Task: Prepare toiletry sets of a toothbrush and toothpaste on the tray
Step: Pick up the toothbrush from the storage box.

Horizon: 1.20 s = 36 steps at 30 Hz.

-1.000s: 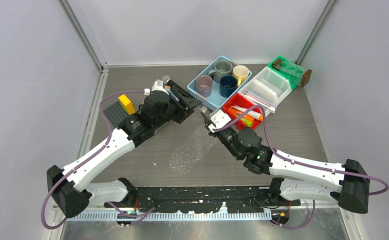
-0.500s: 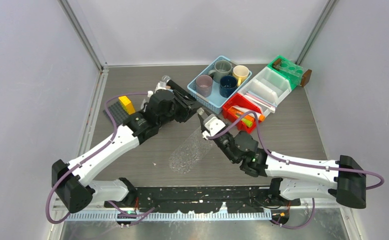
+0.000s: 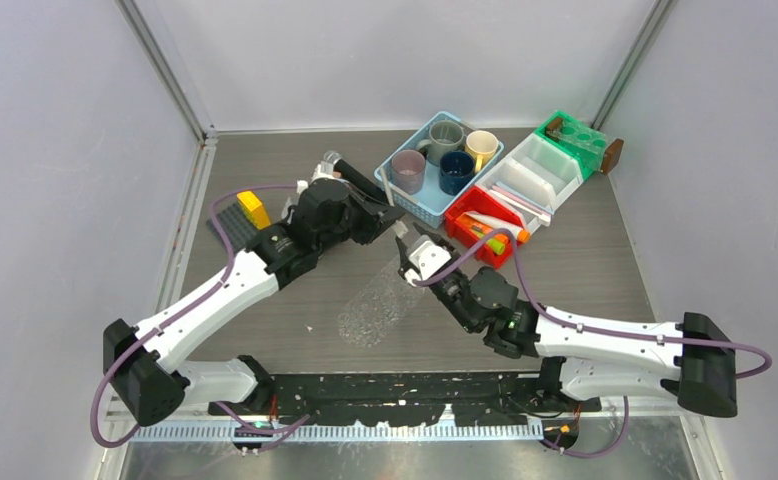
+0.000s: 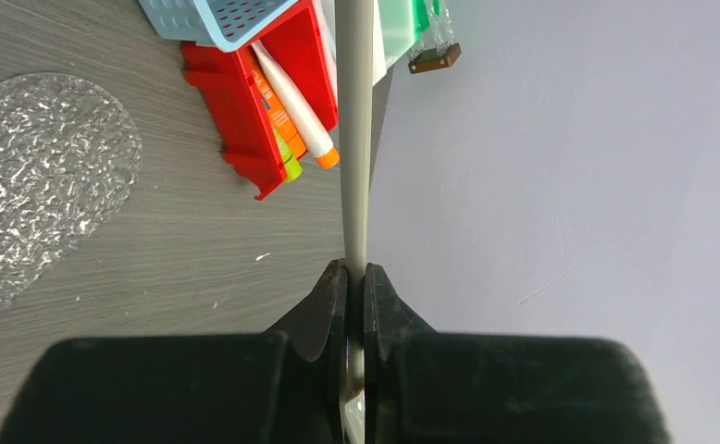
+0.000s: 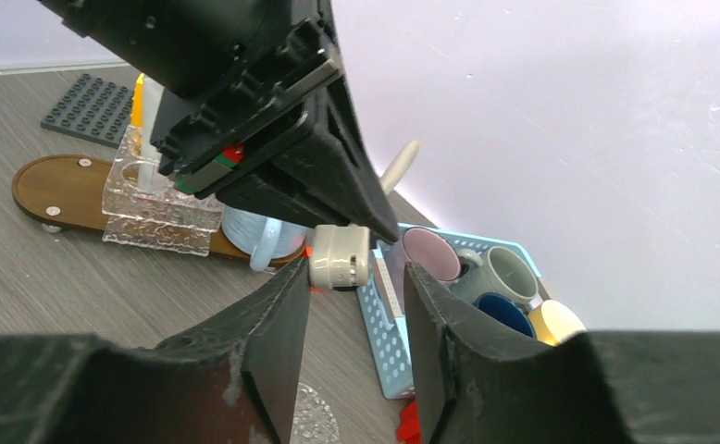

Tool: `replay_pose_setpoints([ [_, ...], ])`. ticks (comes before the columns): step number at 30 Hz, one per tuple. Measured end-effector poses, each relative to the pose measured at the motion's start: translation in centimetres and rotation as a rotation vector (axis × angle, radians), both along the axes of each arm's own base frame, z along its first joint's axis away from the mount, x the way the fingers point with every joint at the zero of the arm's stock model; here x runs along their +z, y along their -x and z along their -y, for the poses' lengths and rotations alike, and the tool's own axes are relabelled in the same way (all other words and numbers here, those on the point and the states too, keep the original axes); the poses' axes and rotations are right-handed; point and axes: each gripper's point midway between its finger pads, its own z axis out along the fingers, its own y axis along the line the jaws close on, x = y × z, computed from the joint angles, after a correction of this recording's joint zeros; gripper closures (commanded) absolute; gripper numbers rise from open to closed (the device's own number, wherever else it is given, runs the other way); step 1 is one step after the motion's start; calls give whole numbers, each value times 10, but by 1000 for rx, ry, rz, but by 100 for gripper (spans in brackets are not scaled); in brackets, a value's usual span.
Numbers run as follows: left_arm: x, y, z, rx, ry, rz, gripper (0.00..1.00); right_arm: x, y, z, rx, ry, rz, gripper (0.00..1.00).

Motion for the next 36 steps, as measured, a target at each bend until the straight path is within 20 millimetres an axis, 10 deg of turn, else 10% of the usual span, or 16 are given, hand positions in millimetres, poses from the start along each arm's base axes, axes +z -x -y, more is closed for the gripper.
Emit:
replay_pose_setpoints([
  [16,-19,32,-35,-198,-393,86,100,20,17,44,-13,-104,-81,29],
  [36,-26,101,-156,-422,-1012,-122,100,3,25,80,-77,-75,-175,29],
])
